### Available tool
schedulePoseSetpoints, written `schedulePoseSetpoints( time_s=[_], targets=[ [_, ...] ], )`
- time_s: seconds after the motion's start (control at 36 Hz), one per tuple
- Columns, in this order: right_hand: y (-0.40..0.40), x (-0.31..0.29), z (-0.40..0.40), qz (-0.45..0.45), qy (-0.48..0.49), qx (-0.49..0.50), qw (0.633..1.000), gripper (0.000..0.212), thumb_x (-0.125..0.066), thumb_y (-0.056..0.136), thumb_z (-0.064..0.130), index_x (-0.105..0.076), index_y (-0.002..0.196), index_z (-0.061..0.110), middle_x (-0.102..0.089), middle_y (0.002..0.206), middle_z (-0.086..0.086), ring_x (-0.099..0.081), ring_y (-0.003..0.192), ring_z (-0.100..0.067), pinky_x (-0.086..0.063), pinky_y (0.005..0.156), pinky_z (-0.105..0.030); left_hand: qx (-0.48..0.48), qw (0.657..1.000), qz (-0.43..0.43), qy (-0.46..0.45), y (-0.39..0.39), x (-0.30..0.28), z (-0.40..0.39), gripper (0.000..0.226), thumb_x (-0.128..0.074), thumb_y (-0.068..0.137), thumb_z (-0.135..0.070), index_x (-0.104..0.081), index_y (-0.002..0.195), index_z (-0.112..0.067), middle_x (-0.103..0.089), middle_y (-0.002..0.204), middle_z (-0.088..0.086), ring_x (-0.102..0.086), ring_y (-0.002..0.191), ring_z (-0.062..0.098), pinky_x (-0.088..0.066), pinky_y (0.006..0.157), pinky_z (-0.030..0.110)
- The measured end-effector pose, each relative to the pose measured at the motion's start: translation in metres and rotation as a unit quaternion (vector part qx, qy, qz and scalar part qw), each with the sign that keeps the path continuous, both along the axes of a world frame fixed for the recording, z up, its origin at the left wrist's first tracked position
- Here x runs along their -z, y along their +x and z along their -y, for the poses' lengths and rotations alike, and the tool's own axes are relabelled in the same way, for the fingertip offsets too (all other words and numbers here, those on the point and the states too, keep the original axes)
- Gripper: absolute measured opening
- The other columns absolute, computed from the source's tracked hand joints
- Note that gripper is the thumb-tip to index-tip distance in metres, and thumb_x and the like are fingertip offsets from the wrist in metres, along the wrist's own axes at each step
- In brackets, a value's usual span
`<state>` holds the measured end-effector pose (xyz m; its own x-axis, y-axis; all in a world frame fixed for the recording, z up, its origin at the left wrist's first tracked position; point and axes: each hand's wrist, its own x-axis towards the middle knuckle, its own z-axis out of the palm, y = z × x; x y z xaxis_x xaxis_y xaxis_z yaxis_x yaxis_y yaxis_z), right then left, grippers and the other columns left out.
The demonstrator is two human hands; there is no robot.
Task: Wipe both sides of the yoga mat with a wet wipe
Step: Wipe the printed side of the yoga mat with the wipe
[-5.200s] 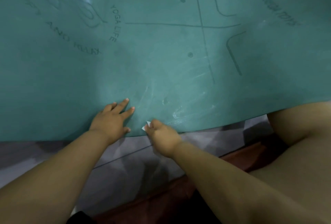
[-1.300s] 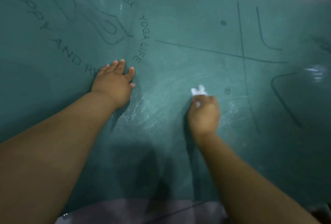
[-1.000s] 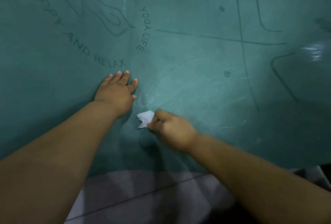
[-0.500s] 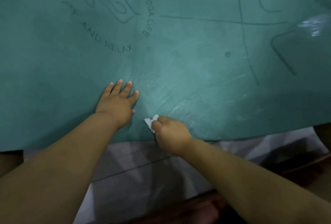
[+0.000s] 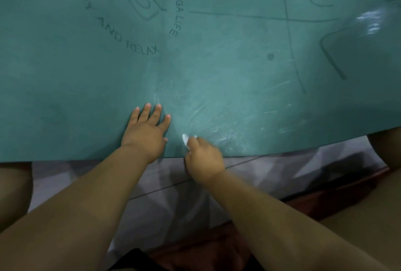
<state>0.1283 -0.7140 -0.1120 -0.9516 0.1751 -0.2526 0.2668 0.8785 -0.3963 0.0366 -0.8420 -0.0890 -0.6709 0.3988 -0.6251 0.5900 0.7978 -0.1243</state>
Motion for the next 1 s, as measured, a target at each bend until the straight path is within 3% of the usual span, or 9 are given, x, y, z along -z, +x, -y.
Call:
schedulePoseSetpoints(
  time_s=[0.06,0.11,0.19,0.28,0.36,0.56,0.78,0.92,1.0],
  targets=[
    [0.006,-0.002,-0.01,-0.024,-0.018,-0.077,0.997,0.014,-0.057,0.061,0.015,-0.065,0.07,0.01,-0.061,0.063,-0.008,-0.057,0.042,-0.029,-0.037,0.033,-0.022,0.01,1.0,0.002,0.003,0.001,0.0,0.003,0.065,-0.031,0.099,-0.048,0.002,0.151,-0.027,0.014,0.158,0.005,0.012,0.145,0.029,0.008,0.116,0.043],
    [0.007,-0.004,-0.035,0.01,0.002,-0.1,0.995,0.009,-0.058,0.069,0.01,-0.061,0.077,0.007,-0.063,0.074,-0.012,-0.062,0.056,-0.032,-0.044,0.044,-0.028,0.019,1.0,0.004,0.007,0.003,-0.002,0.007,0.069,-0.034,0.097,-0.052,0.002,0.151,-0.028,0.014,0.158,0.005,0.012,0.145,0.028,0.007,0.116,0.042],
    [0.008,-0.006,-0.091,0.083,0.059,0.043,0.994,0.017,-0.046,0.092,0.018,-0.055,0.099,0.006,-0.06,0.105,-0.018,-0.059,0.094,-0.037,-0.044,0.074,-0.036,0.028,1.0,0.004,0.009,0.005,-0.003,0.011,0.076,-0.038,0.093,-0.057,0.001,0.151,-0.029,0.014,0.158,0.005,0.012,0.145,0.027,0.007,0.116,0.041],
    [0.01,-0.015,-0.123,0.118,0.078,0.21,0.967,0.022,-0.042,0.094,0.019,-0.053,0.104,0.002,-0.06,0.109,-0.023,-0.056,0.101,-0.039,-0.042,0.079,-0.037,0.033,0.999,-0.001,0.004,0.008,-0.003,0.01,0.078,-0.039,0.092,-0.059,0.001,0.151,-0.028,0.014,0.158,0.007,0.011,0.145,0.028,0.007,0.117,0.042],
    [0.011,-0.013,-0.11,0.123,0.072,0.244,0.959,0.023,-0.041,0.095,0.016,-0.05,0.11,0.001,-0.059,0.112,-0.023,-0.055,0.104,-0.039,-0.042,0.081,-0.037,0.037,0.999,-0.003,-0.002,0.01,-0.004,0.008,0.08,-0.041,0.09,-0.06,-0.001,0.152,-0.026,0.012,0.158,0.009,0.01,0.145,0.03,0.005,0.117,0.043],
    [0.022,-0.008,-0.04,0.129,0.016,-0.024,0.991,0.019,-0.042,0.09,0.012,-0.044,0.109,0.008,-0.055,0.113,-0.014,-0.055,0.097,-0.035,-0.036,0.071,-0.035,0.065,0.997,0.006,-0.036,0.018,-0.005,0.009,0.093,-0.045,0.086,-0.065,0.007,0.151,-0.023,0.015,0.157,0.013,0.012,0.145,0.033,0.005,0.117,0.046],
    [0.023,-0.014,-0.066,0.129,0.068,-0.034,0.989,0.048,-0.042,0.089,0.012,-0.032,0.135,0.021,-0.049,0.12,-0.01,-0.053,0.101,-0.032,-0.033,0.068,-0.032,0.123,0.989,0.012,-0.082,0.022,-0.005,0.009,0.068,-0.03,0.1,-0.036,0.007,0.15,-0.011,0.009,0.155,0.024,0.002,0.141,0.049,-0.005,0.115,0.057],
    [0.034,-0.014,-0.065,0.174,0.081,-0.076,0.978,0.071,-0.046,0.09,0.019,-0.008,0.149,0.019,-0.033,0.134,-0.013,-0.045,0.108,-0.033,-0.042,0.08,-0.036,0.124,0.987,0.015,-0.096,0.027,-0.007,0.004,0.072,-0.038,0.098,-0.027,0.011,0.15,-0.017,0.009,0.154,0.028,0.0,0.138,0.055,-0.011,0.109,0.064],
    [0.036,-0.013,-0.063,0.176,0.101,-0.097,0.974,0.07,-0.041,0.093,0.025,-0.001,0.15,0.016,-0.03,0.135,-0.014,-0.043,0.11,-0.032,-0.042,0.084,-0.037,0.124,0.988,0.002,-0.096,0.026,-0.011,0.004,0.078,-0.041,0.096,-0.025,0.016,0.149,-0.024,0.011,0.155,0.023,0.002,0.137,0.057,-0.01,0.11,0.065]
  ],
)
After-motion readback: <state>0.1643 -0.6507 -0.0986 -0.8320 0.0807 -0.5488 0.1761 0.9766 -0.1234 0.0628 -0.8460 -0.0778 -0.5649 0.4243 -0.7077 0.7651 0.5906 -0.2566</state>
